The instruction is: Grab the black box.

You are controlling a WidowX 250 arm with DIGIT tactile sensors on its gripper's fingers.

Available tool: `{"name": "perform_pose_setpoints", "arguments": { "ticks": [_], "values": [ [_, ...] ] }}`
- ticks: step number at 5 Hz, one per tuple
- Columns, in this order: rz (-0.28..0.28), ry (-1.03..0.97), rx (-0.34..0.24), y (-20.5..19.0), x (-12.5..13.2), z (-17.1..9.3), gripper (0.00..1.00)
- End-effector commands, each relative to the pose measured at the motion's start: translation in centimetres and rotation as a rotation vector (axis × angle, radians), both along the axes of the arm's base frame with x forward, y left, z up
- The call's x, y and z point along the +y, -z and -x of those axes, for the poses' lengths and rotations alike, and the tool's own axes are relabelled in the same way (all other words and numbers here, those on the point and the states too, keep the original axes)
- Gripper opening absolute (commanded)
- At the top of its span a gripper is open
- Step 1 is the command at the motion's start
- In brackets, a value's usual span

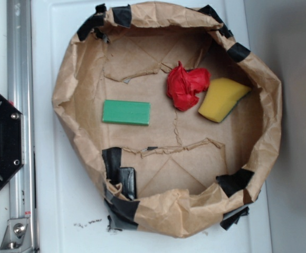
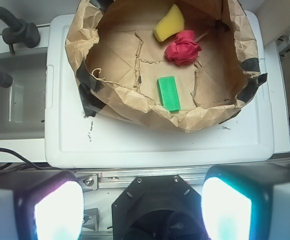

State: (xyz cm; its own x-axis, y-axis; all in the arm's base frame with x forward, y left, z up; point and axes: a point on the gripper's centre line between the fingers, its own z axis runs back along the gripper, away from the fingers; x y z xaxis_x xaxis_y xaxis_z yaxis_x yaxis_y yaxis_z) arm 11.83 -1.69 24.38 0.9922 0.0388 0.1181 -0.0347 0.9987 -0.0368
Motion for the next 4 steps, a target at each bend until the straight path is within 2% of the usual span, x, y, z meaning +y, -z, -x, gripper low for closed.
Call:
{"name": "perform_pose_setpoints", "arguments": {
  "ticks": [1,3,4],
  "values": [
    [0.0,0.0,0.0,0.0,0.0,0.0,1.0],
    [0.028,-0.135,0.059,2.0,1.6,-8.8,1.0],
    [0.046,-0.253,0.091,4.4,1.8,-10.8,1.0]
  ]
}}
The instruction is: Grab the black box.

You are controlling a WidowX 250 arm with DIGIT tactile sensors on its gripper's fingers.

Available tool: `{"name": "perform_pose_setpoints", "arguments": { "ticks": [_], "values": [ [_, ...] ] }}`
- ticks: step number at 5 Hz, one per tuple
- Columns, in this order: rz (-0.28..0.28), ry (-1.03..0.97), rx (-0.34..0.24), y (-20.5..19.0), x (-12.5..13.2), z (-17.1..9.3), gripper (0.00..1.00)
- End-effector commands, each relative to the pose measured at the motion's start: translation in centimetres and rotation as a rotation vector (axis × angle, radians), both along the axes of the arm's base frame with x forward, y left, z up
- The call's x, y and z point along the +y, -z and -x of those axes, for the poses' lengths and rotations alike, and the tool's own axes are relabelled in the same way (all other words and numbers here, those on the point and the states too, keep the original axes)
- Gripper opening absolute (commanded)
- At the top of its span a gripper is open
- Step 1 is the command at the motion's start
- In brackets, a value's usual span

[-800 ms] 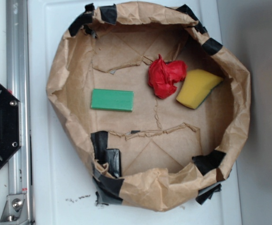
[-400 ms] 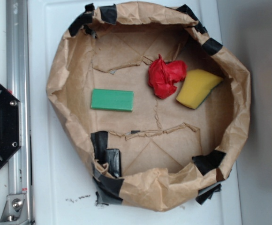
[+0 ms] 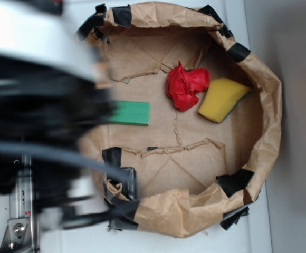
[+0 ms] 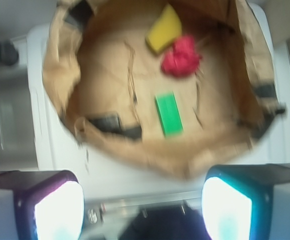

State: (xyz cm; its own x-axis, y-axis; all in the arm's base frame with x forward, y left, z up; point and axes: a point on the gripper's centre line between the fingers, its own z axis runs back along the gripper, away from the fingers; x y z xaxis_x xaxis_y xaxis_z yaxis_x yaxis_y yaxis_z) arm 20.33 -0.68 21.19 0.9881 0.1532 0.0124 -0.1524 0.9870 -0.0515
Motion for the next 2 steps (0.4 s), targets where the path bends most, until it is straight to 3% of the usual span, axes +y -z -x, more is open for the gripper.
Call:
{"name": "perform_pose_setpoints", "arguments": {
  "ticks": [1,2],
  "values": [
    [0.034,-0.363,0.088,4.3,1.5,-2.6,1.0],
    [0.05,-0.506,0.156,6.3,2.0,-2.6,1.0]
  ]
}}
